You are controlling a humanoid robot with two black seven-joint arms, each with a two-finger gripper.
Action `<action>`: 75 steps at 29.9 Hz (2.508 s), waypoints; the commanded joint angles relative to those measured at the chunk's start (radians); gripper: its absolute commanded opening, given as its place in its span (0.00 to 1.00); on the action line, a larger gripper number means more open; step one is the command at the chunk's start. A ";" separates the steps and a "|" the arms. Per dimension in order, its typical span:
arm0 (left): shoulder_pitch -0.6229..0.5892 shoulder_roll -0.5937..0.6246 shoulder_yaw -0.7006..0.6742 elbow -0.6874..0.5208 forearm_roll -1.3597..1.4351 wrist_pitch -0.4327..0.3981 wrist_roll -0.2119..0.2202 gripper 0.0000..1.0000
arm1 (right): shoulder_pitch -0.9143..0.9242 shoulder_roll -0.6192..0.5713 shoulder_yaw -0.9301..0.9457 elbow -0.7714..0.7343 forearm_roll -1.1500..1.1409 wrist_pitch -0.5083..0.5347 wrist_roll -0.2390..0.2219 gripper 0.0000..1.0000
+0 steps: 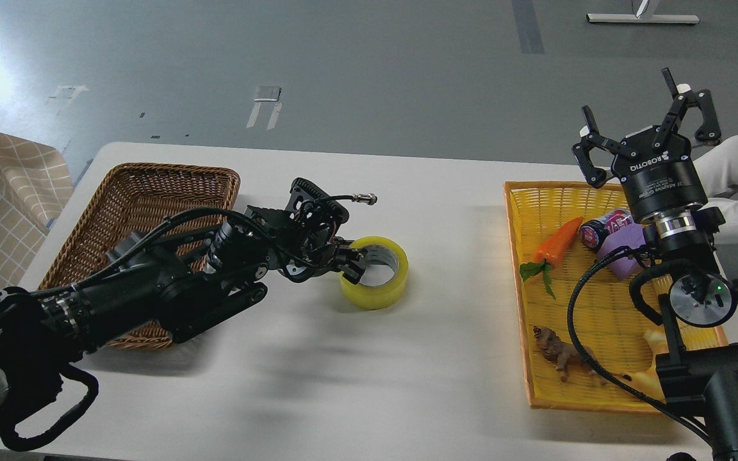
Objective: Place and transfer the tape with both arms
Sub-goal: 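Grip the tape roll's rim with the left gripper and lift, then carry the tape roll with the left gripper over the wicker basket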
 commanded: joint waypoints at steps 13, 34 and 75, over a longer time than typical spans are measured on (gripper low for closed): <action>-0.133 0.017 -0.005 -0.020 -0.067 0.000 -0.031 0.00 | 0.002 0.000 0.001 0.000 0.000 0.000 0.000 0.99; -0.250 0.443 -0.004 -0.080 -0.164 0.000 -0.166 0.00 | 0.003 0.000 0.000 0.002 0.000 0.000 0.000 0.99; 0.092 0.739 -0.001 -0.065 -0.176 0.116 -0.261 0.00 | 0.006 0.000 -0.002 -0.006 0.000 0.000 0.000 0.99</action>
